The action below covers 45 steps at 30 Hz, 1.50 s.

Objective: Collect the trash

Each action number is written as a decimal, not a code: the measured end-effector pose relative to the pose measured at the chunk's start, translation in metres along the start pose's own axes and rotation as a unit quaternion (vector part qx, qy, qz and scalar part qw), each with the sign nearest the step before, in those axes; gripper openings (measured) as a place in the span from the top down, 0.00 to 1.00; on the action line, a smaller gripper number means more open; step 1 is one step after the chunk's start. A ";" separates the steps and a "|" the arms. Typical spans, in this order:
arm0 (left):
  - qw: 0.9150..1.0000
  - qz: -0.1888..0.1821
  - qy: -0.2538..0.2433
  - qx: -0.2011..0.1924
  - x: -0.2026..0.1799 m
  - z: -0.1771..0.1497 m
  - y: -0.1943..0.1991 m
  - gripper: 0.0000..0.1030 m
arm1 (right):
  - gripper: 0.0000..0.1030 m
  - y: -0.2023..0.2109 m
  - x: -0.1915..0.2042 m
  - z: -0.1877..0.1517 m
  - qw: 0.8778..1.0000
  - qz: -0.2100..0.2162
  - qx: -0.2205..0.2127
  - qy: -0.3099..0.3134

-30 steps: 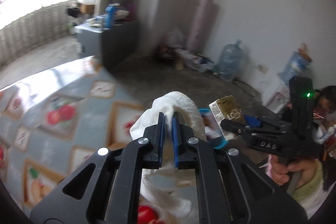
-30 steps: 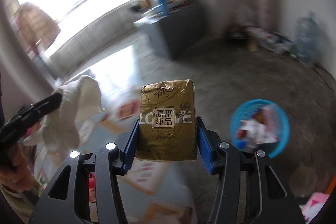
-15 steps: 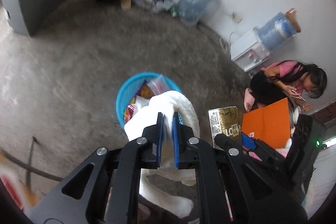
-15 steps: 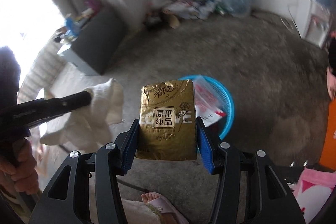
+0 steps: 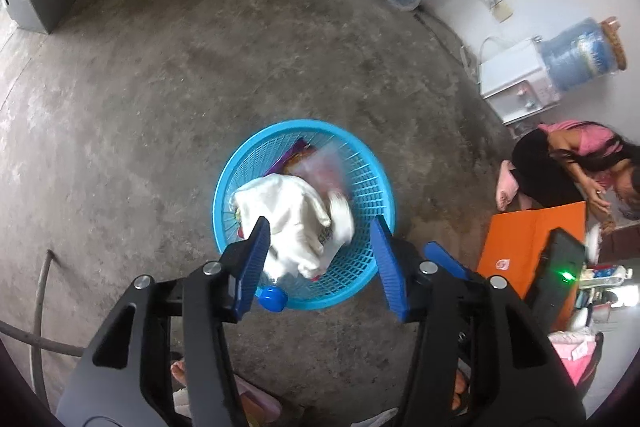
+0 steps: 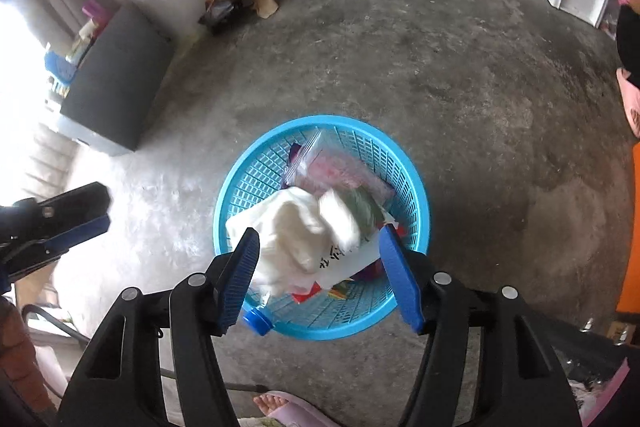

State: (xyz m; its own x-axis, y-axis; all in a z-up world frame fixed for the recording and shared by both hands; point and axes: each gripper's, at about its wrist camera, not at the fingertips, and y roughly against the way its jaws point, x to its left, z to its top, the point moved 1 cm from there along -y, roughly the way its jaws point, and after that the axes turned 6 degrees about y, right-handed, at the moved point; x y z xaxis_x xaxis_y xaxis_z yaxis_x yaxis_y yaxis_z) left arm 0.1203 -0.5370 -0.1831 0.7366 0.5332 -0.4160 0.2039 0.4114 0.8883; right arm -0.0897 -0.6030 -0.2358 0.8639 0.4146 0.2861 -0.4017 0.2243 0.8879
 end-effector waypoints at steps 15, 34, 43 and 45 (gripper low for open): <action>0.978 0.021 -0.048 -0.204 0.000 -0.090 0.212 0.27 | 0.30 0.148 0.106 -0.023 0.981 0.036 -0.118 0.149; 0.858 0.310 0.206 -0.353 0.112 -0.353 0.365 0.10 | 0.07 0.273 0.278 -0.230 0.870 0.081 -0.146 0.464; 0.838 0.334 0.300 -0.311 0.135 -0.417 0.350 0.10 | 0.06 0.278 0.272 -0.279 0.851 0.066 -0.115 0.508; 0.843 0.324 0.311 -0.296 0.140 -0.425 0.341 0.10 | 0.06 0.272 0.264 -0.281 0.851 0.048 -0.107 0.512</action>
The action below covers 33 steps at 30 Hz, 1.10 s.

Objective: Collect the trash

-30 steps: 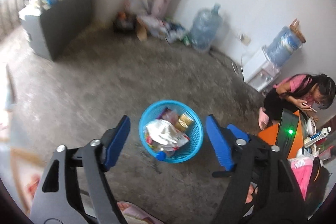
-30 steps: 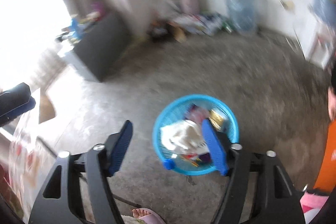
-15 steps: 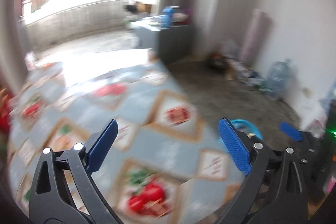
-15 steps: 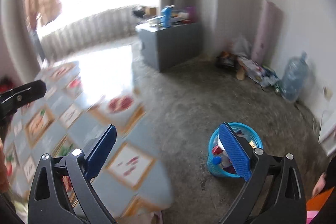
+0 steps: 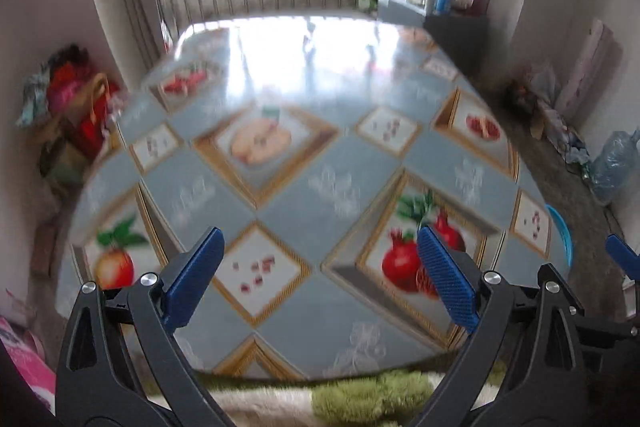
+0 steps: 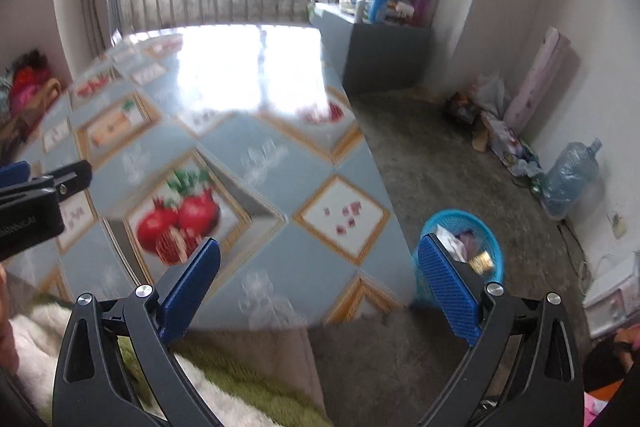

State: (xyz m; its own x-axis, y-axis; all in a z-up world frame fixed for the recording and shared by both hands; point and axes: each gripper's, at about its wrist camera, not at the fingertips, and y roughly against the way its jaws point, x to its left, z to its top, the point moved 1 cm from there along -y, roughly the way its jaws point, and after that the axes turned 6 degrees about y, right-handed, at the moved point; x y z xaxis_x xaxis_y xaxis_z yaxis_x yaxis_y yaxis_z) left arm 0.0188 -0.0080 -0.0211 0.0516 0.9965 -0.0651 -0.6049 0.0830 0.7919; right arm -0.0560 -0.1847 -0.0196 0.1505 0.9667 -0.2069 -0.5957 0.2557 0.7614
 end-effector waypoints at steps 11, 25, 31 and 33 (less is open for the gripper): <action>0.999 0.025 -0.007 0.020 -0.002 -0.006 -0.008 0.10 | 0.06 -0.003 0.006 -0.019 0.999 -0.015 0.034 0.006; 0.999 0.030 -0.031 0.032 -0.014 -0.007 -0.016 0.10 | 0.06 -0.010 0.001 -0.019 0.999 -0.019 0.041 -0.001; 0.998 0.031 -0.035 0.035 -0.017 -0.008 -0.017 0.10 | 0.06 -0.011 0.001 -0.018 0.999 -0.019 0.041 -0.001; 0.998 0.030 -0.036 0.035 -0.017 -0.008 -0.017 0.10 | 0.06 -0.011 0.000 -0.018 0.999 -0.020 0.043 0.000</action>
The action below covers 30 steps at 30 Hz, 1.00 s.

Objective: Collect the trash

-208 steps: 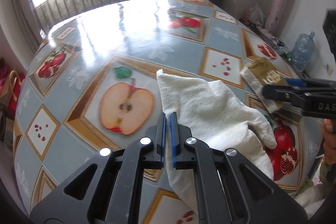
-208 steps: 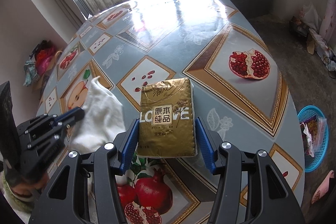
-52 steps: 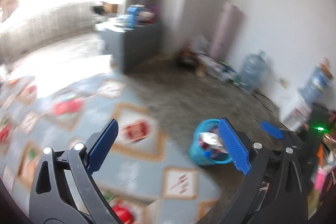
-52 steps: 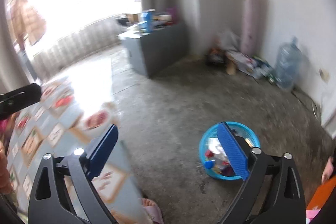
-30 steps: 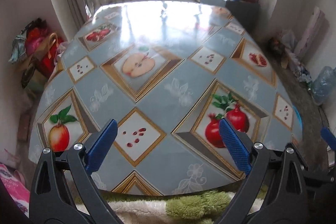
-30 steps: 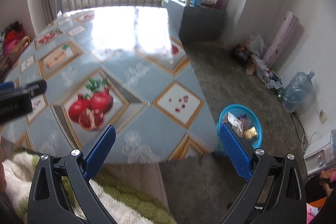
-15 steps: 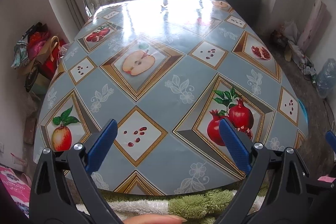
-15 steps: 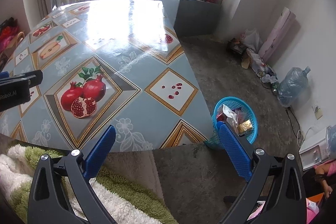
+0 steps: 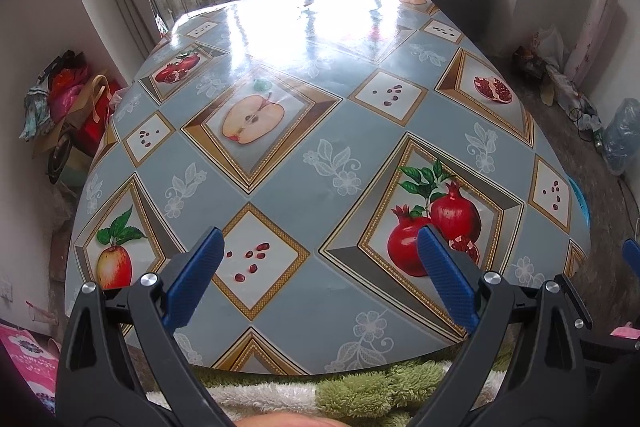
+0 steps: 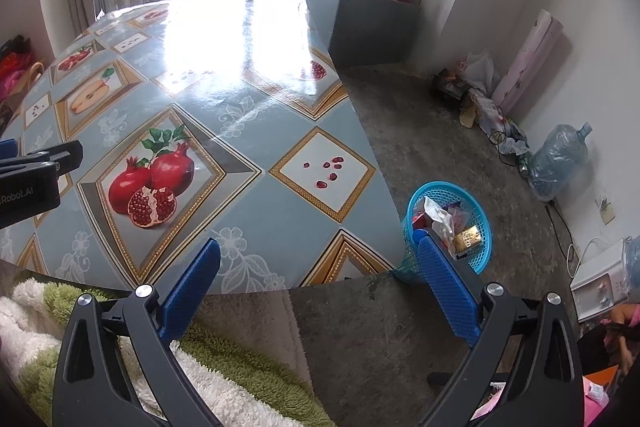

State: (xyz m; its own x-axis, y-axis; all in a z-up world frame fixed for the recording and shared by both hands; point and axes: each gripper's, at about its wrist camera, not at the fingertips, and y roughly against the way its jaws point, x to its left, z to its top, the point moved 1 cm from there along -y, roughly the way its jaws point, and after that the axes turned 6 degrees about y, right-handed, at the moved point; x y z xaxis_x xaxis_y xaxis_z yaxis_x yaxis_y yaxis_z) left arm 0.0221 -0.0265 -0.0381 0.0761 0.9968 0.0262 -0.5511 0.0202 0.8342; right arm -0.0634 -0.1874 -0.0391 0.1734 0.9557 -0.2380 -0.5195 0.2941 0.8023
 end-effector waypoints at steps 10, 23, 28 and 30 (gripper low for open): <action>1.000 -0.008 -0.009 0.000 -0.002 -0.001 0.001 0.10 | 0.06 -0.002 0.000 0.001 1.000 -0.001 -0.001 0.001; 0.999 -0.030 -0.021 -0.007 -0.009 0.000 0.009 0.10 | 0.06 0.003 -0.008 0.002 1.000 -0.015 -0.006 -0.010; 0.999 -0.041 -0.033 -0.012 -0.015 0.000 0.012 0.10 | 0.06 0.005 -0.014 0.001 1.000 -0.021 -0.006 -0.019; 0.998 -0.044 -0.036 -0.012 -0.016 -0.001 0.012 0.10 | 0.06 0.006 -0.016 0.001 1.000 -0.020 -0.005 -0.023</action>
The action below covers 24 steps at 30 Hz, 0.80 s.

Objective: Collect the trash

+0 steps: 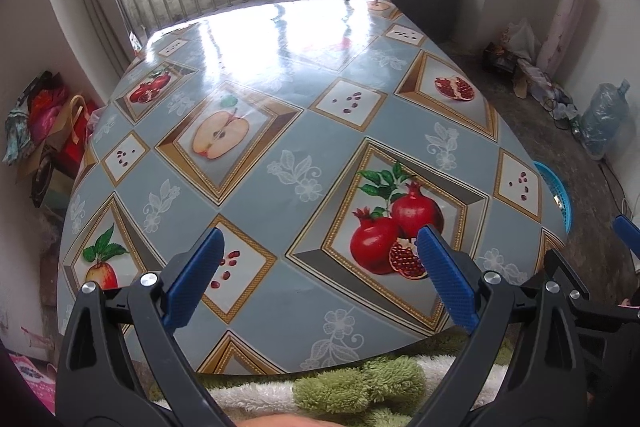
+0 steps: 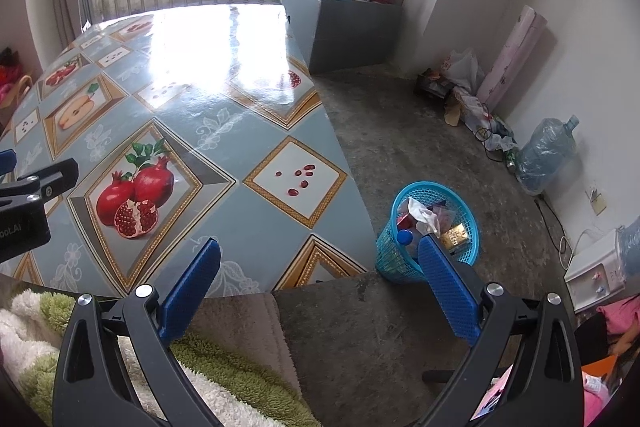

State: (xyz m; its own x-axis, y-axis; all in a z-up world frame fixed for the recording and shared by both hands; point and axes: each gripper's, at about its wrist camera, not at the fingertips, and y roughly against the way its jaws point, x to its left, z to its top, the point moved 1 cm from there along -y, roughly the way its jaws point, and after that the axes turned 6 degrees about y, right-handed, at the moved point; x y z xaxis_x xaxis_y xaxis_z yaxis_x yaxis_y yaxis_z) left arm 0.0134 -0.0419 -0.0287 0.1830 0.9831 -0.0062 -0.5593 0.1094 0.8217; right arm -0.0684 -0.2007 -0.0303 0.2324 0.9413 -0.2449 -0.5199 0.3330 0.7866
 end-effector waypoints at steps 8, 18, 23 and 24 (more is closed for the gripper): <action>1.000 -0.005 -0.004 -0.001 -0.003 0.000 0.001 0.10 | 0.06 0.001 -0.007 -0.002 1.000 -0.002 0.001 -0.011; 1.000 -0.005 -0.005 0.002 -0.003 0.000 -0.001 0.10 | 0.06 0.001 -0.012 0.000 1.000 -0.002 0.000 -0.018; 1.000 -0.005 -0.005 0.001 -0.003 0.000 -0.001 0.10 | 0.06 0.000 -0.012 0.001 1.000 -0.005 -0.001 -0.018; 1.000 -0.005 -0.005 0.001 -0.003 0.000 -0.001 0.10 | 0.06 0.000 -0.013 0.001 1.000 -0.006 -0.001 -0.018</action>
State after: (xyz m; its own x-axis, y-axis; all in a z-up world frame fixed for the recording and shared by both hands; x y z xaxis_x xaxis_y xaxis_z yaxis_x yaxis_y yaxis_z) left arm 0.0137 -0.0451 -0.0298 0.1961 0.9805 -0.0088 -0.5554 0.1184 0.8231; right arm -0.0712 -0.2129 -0.0265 0.2680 0.9349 -0.2328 -0.5188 0.3437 0.7828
